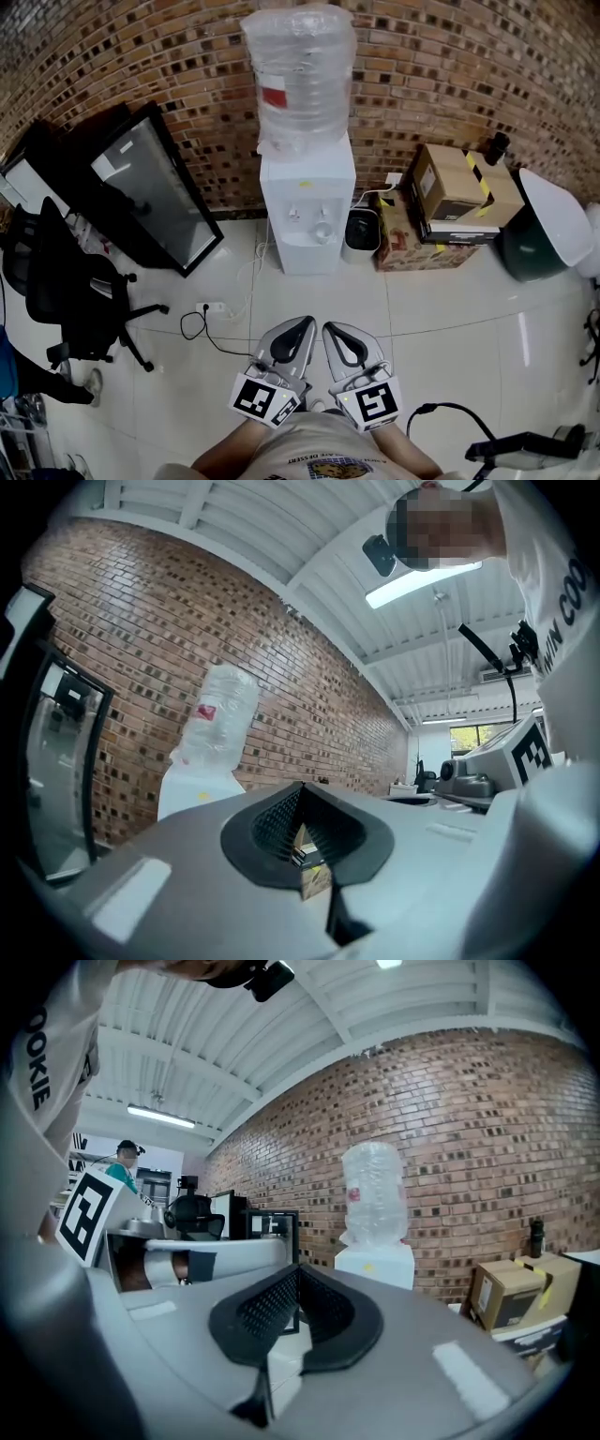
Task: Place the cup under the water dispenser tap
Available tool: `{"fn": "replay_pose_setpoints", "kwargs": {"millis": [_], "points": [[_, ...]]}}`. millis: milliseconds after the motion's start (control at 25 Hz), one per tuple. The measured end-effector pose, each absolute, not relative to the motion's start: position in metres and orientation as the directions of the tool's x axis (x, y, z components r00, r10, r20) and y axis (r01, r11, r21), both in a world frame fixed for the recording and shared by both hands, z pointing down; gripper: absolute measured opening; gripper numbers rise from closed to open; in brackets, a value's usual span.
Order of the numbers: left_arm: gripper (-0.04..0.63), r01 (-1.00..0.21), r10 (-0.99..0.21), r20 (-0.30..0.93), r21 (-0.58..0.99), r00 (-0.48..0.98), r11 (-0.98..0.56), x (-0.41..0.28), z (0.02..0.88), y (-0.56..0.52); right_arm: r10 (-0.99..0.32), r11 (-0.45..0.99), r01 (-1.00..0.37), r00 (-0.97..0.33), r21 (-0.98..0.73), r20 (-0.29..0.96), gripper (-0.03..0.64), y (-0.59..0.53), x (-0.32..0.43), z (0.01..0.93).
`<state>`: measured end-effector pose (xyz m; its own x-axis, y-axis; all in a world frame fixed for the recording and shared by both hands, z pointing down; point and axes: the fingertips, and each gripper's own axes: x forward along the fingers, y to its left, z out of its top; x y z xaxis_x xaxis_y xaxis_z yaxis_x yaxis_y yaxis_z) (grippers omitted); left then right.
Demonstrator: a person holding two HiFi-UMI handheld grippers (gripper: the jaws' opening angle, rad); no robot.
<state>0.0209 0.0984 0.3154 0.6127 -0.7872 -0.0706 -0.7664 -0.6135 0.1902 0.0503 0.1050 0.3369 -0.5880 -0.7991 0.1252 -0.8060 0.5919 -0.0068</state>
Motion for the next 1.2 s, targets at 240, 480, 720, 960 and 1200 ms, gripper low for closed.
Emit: {"fn": "replay_pose_setpoints", "kwargs": {"millis": [240, 480, 720, 960, 1200], "points": [[-0.017, -0.777, -0.795, -0.069, 0.178, 0.602, -0.604, 0.026, 0.305, 0.133, -0.798, 0.591, -0.806, -0.588, -0.018, 0.133, 0.006, 0.139, 0.061, 0.333], [-0.017, -0.777, -0.792, -0.061, 0.160, 0.607, -0.608, 0.030, 0.301, 0.164, -0.797, 0.595, -0.804, -0.593, -0.022, 0.118, 0.006, 0.165, 0.061, 0.323], [-0.017, -0.779, -0.793, -0.051, 0.162, 0.607, -0.606, 0.025, 0.307, 0.190, -0.791, 0.599, -0.800, -0.596, -0.020, 0.139, 0.006, 0.189, 0.054, 0.329], [-0.017, -0.787, -0.802, -0.042, 0.168, 0.596, -0.594, 0.012, 0.310, 0.202, -0.792, 0.597, -0.802, -0.594, -0.025, 0.142, 0.005, 0.200, 0.045, 0.332], [-0.017, -0.791, -0.806, -0.044, 0.171, 0.590, -0.588, -0.001, 0.310, 0.205, -0.780, 0.614, -0.789, -0.610, -0.021, 0.136, 0.005, 0.203, 0.031, 0.328]]}}
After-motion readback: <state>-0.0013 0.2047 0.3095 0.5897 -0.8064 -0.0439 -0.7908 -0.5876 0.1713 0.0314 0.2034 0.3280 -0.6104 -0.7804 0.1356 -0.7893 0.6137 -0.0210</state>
